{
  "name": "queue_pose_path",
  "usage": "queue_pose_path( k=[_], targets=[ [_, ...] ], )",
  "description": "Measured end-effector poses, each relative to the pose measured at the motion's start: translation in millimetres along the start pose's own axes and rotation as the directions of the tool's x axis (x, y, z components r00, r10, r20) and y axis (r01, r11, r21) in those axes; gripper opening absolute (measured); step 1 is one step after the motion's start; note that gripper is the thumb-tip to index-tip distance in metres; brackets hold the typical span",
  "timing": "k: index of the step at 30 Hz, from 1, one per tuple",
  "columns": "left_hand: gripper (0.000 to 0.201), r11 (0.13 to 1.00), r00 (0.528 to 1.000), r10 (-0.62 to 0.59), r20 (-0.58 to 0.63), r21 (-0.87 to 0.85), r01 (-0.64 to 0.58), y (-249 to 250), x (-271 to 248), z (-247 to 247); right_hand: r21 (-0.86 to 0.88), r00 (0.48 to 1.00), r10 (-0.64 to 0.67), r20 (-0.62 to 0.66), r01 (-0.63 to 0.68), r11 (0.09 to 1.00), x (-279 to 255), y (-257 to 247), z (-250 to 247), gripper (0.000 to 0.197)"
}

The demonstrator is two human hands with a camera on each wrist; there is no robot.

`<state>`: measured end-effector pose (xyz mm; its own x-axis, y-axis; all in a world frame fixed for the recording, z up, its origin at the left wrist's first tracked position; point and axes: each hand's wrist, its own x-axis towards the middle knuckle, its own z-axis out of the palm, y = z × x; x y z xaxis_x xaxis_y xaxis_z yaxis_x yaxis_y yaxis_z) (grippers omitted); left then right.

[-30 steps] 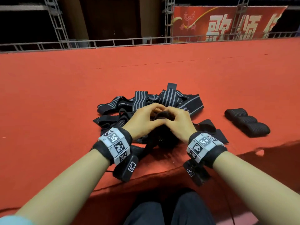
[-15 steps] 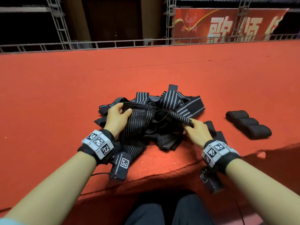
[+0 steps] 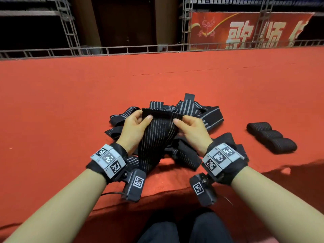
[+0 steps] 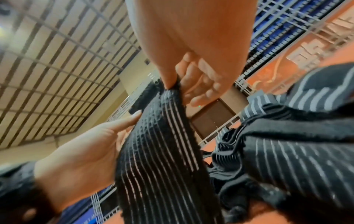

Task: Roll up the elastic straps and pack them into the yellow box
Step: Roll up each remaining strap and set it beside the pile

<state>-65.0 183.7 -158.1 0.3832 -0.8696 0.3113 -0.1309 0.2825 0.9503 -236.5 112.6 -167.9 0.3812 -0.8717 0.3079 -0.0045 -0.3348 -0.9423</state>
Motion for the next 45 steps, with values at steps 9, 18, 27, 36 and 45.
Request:
queue_pose_path(
  k=[9,18,27,36,45],
  targets=[
    [0.005,0.984,0.753,0.147,-0.641,0.17,-0.047,0,38,-78,0.248,0.935,0.007,-0.353,0.086,0.965,17,1,-35,0.015],
    [0.026,0.974,0.919,0.16,-0.36,0.211,-0.087,24,36,-28,0.263,0.994,-0.11,-0.006,0.108,0.959,9,-38,-6,0.014],
    [0.021,0.955,0.998,-0.042,0.051,-0.292,0.055,16,-12,22,0.286,0.997,-0.072,-0.036,0.079,0.955,-9,-21,29,0.012],
    [0.022,0.889,0.983,-0.081,0.165,-0.434,0.146,18,-19,20,0.38,0.989,-0.016,-0.147,0.072,0.922,-12,-21,30,0.013],
    [0.025,0.889,0.972,-0.104,0.21,-0.419,0.185,19,-23,23,0.344,0.982,0.029,-0.184,0.037,0.938,-9,-18,29,0.014]
  ],
)
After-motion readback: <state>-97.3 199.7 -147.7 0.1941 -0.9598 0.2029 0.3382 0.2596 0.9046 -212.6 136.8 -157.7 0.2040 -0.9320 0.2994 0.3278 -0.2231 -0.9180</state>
